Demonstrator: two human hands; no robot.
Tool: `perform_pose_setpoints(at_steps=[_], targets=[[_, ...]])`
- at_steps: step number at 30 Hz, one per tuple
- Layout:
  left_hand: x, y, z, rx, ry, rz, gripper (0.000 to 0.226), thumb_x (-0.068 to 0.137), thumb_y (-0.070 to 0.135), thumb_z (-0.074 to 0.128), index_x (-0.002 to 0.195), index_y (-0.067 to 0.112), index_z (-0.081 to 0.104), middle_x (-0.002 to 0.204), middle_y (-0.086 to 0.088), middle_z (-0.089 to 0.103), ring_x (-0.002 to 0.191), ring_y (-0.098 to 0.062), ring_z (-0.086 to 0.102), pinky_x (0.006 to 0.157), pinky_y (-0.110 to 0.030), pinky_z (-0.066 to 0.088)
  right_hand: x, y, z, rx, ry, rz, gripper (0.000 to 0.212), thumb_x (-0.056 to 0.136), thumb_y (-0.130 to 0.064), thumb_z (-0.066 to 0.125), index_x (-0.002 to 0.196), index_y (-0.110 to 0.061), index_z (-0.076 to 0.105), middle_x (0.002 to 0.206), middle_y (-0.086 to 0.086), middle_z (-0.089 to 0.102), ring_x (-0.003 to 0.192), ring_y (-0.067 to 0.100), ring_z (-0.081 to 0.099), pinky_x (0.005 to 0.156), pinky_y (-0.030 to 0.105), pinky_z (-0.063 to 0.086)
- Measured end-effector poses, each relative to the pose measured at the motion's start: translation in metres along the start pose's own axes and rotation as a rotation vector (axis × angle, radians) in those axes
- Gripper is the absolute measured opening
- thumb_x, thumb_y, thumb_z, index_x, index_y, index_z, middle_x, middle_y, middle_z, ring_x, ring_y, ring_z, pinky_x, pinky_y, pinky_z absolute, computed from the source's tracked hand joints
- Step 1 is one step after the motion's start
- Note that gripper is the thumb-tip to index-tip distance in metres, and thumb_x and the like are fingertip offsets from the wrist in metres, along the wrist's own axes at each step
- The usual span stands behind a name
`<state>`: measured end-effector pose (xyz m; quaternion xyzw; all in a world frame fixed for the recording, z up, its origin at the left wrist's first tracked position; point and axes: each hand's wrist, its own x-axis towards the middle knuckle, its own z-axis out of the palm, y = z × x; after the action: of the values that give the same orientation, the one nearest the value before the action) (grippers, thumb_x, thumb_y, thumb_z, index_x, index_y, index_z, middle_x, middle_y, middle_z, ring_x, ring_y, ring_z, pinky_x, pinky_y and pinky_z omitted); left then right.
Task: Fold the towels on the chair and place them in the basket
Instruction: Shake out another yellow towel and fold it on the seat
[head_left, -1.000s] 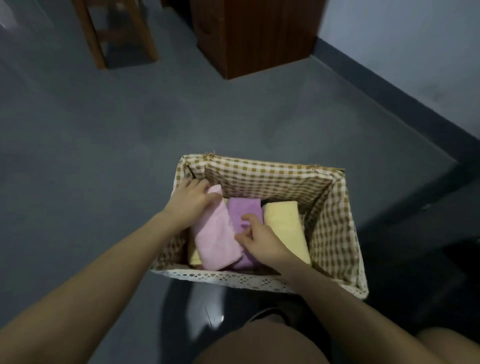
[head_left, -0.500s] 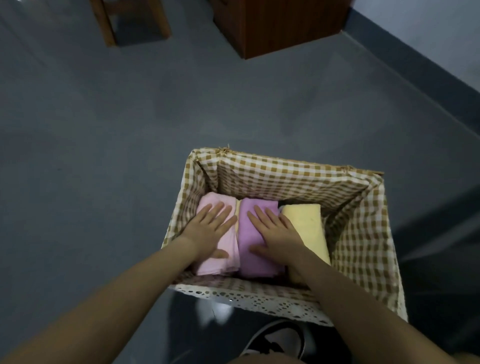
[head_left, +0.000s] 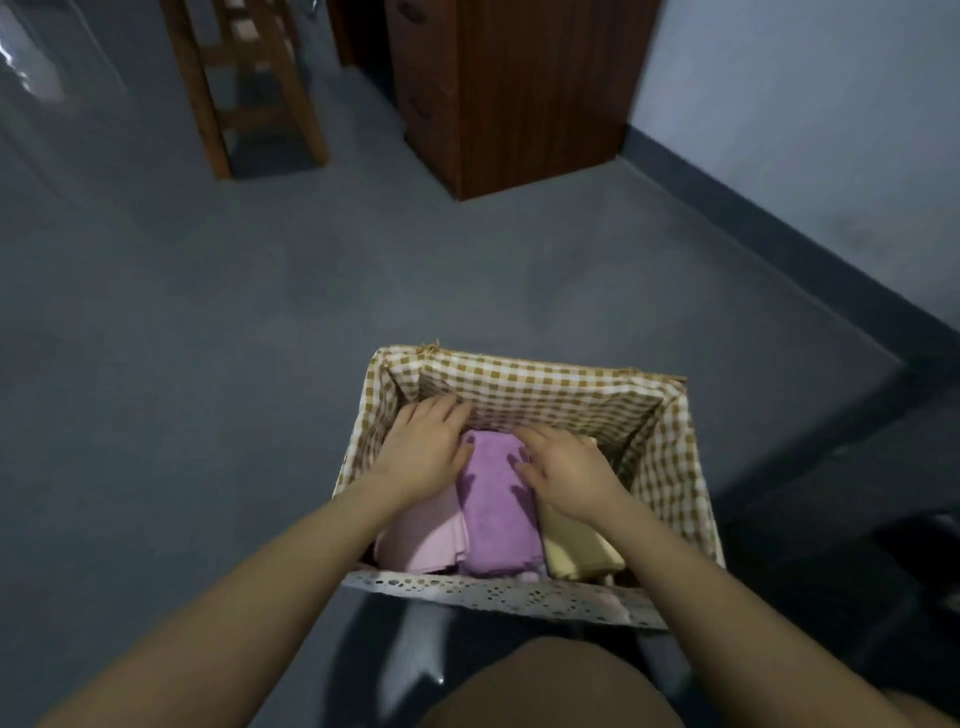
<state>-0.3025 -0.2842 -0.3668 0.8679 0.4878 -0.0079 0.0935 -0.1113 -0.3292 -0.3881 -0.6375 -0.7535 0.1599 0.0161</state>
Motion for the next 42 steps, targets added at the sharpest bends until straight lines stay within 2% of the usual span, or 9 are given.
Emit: perform_pose_setpoints(at_steps=[3, 7, 10, 13, 23, 29, 33, 38, 42], targets=[[-0.002, 0.029, -0.048, -0.062, 0.163, 0.044, 0.052, 0.097, 0.029, 0.044, 0.146, 0.014, 0.032, 0.15, -0.005, 0.035, 0.138, -0.022, 0.031, 0.111, -0.033, 0.019, -0.03, 0.007, -0.051, -0.016, 0.182, 0.043, 0.042, 0.096, -0.03, 0.047, 0.137, -0.018, 0.048, 0.136, 0.004, 0.053, 0.126, 0.026, 0.047, 0.1, 0.037, 0.037], [-0.003, 0.08, -0.108, -0.07, 0.319, 0.167, 0.05, 0.098, 0.031, 0.044, 0.145, 0.015, 0.034, 0.149, -0.002, 0.037, 0.137, -0.019, 0.032, 0.108, -0.031, 0.02, -0.086, 0.013, -0.122, -0.055, 0.432, 0.093, 0.038, 0.098, -0.03, 0.043, 0.133, -0.016, 0.052, 0.128, 0.005, 0.057, 0.118, 0.028, 0.052, 0.094, 0.038, 0.037], [-0.006, 0.13, -0.149, -0.133, 0.426, 0.317, 0.047, 0.097, 0.028, 0.048, 0.141, 0.014, 0.041, 0.145, -0.002, 0.043, 0.134, -0.02, 0.037, 0.105, -0.032, 0.021, -0.14, 0.023, -0.17, -0.065, 0.601, 0.173, 0.034, 0.098, -0.023, 0.049, 0.13, -0.012, 0.056, 0.126, 0.006, 0.059, 0.115, 0.029, 0.054, 0.092, 0.039, 0.039], [-0.008, 0.193, -0.179, -0.2, 0.493, 0.508, 0.044, 0.097, 0.026, 0.05, 0.139, 0.014, 0.045, 0.141, -0.002, 0.046, 0.132, -0.02, 0.039, 0.104, -0.03, 0.02, -0.205, 0.044, -0.204, -0.078, 0.791, 0.273, 0.025, 0.092, -0.016, 0.057, 0.115, -0.01, 0.064, 0.109, 0.008, 0.065, 0.099, 0.033, 0.06, 0.082, 0.043, 0.046], [-0.03, 0.443, -0.187, -0.289, 0.329, 1.053, 0.044, 0.099, 0.03, 0.045, 0.141, 0.018, 0.042, 0.143, 0.004, 0.043, 0.132, -0.015, 0.035, 0.106, -0.028, 0.017, -0.431, 0.119, -0.214, -0.117, 1.017, 0.876, 0.023, 0.096, -0.017, 0.053, 0.114, -0.011, 0.065, 0.113, 0.002, 0.064, 0.103, 0.023, 0.059, 0.087, 0.038, 0.045], [-0.074, 0.586, -0.156, -0.339, 0.174, 1.308, 0.042, 0.1, 0.03, 0.043, 0.14, 0.018, 0.043, 0.142, 0.004, 0.043, 0.13, -0.014, 0.036, 0.107, -0.028, 0.016, -0.564, 0.158, -0.19, -0.121, 1.106, 1.192, 0.019, 0.093, -0.014, 0.055, 0.108, -0.01, 0.067, 0.103, 0.004, 0.065, 0.097, 0.026, 0.061, 0.08, 0.039, 0.047], [-0.107, 0.673, -0.131, -0.352, 0.077, 1.413, 0.04, 0.1, 0.03, 0.043, 0.138, 0.019, 0.045, 0.141, 0.004, 0.043, 0.13, -0.015, 0.036, 0.106, -0.028, 0.017, -0.644, 0.188, -0.173, -0.124, 1.148, 1.352, 0.019, 0.092, -0.014, 0.055, 0.105, -0.01, 0.068, 0.101, 0.006, 0.066, 0.094, 0.026, 0.061, 0.072, 0.031, 0.041], [-0.131, 0.772, -0.098, -0.341, 0.004, 1.484, 0.039, 0.099, 0.03, 0.043, 0.136, 0.019, 0.048, 0.14, 0.005, 0.045, 0.131, -0.015, 0.034, 0.107, -0.032, 0.017, -0.722, 0.233, -0.155, -0.148, 1.155, 1.507, 0.018, 0.092, -0.016, 0.056, 0.103, -0.008, 0.068, 0.101, 0.008, 0.066, 0.095, 0.027, 0.06, 0.076, 0.037, 0.047], [-0.141, 0.839, -0.07, -0.34, -0.042, 1.516, 0.037, 0.099, 0.03, 0.043, 0.134, 0.02, 0.052, 0.138, 0.005, 0.048, 0.13, -0.016, 0.036, 0.104, -0.034, 0.021, -0.77, 0.274, -0.14, -0.231, 0.999, 1.662, 0.025, 0.094, -0.022, 0.055, 0.112, -0.01, 0.067, 0.113, 0.009, 0.065, 0.102, 0.032, 0.057, 0.082, 0.041, 0.043]])
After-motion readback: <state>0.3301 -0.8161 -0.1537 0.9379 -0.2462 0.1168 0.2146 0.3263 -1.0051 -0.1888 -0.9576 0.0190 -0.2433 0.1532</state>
